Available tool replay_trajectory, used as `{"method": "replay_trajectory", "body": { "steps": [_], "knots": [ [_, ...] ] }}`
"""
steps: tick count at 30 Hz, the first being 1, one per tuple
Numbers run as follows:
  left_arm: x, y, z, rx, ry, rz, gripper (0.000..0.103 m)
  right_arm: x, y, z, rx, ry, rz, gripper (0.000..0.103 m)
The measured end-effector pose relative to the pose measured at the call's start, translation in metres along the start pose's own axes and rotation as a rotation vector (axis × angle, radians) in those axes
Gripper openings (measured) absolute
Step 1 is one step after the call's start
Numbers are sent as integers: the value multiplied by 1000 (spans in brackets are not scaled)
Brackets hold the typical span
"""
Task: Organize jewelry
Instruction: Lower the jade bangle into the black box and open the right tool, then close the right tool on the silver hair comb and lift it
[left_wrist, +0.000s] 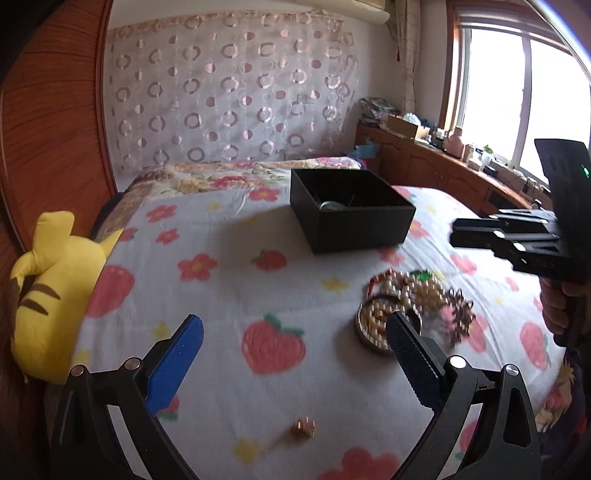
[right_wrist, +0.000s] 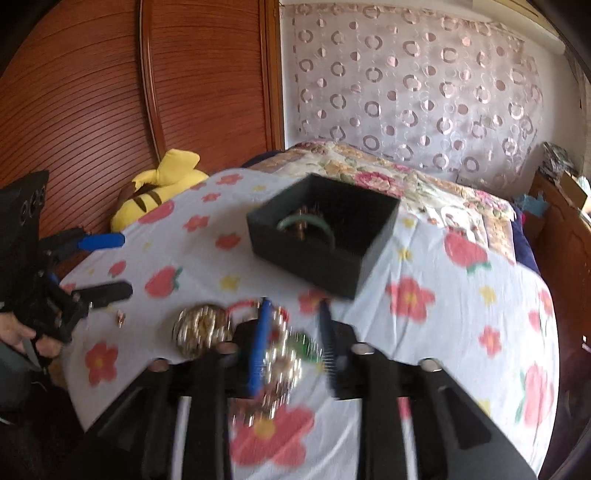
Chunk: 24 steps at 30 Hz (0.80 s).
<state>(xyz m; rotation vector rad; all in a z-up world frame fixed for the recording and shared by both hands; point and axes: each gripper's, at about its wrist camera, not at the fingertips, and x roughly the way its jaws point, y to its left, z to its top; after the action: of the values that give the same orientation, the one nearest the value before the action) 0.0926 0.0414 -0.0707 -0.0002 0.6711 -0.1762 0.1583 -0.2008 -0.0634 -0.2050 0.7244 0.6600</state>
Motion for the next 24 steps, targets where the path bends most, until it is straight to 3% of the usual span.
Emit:
{"method": "replay_trajectory", "body": {
  "steps": [5,14,24],
  "knots": [
    [-8,-1,-15,-11,10,-7,95,-5,7,-25,-1,20,11,67],
    [-14,0,-32,-19,39,-16,95,12,21,-46,-25,104,32,70],
    [-15,1,-36,-22,45,-14,95,33,32,-44,-72,165,8,72]
  ]
}}
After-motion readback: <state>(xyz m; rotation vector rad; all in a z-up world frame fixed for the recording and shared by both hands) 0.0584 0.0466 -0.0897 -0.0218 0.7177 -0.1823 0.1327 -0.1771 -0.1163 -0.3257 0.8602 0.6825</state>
